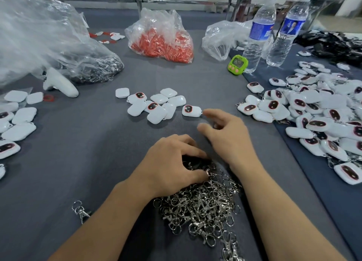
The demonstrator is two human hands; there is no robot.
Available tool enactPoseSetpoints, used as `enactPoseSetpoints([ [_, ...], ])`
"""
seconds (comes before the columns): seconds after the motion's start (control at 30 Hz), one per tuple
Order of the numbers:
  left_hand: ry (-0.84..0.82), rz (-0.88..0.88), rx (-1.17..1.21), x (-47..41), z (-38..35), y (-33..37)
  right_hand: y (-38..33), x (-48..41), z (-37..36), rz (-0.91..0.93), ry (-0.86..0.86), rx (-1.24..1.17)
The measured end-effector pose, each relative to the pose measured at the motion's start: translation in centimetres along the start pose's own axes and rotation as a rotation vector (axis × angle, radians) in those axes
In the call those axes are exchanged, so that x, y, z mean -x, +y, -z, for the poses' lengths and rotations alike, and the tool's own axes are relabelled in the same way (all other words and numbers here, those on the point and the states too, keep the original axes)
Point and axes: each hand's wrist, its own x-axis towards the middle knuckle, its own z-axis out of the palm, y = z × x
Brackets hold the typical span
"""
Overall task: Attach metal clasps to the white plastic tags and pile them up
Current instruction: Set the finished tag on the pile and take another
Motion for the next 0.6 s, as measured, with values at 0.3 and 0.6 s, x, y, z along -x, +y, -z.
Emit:
enactPoseSetpoints([
  [0.3, 0.205, 0.031, 0.083, 0.0, -0.7, -0.6, 0.0, -1.8, -2.7, 0.222, -0.197, 0.636],
  [0.6, 0.474, 0.218, 0.092, 0.0, -0.1, -0.9, -0.5, 0.0, -2.0, 0.253, -0.082, 0.469],
])
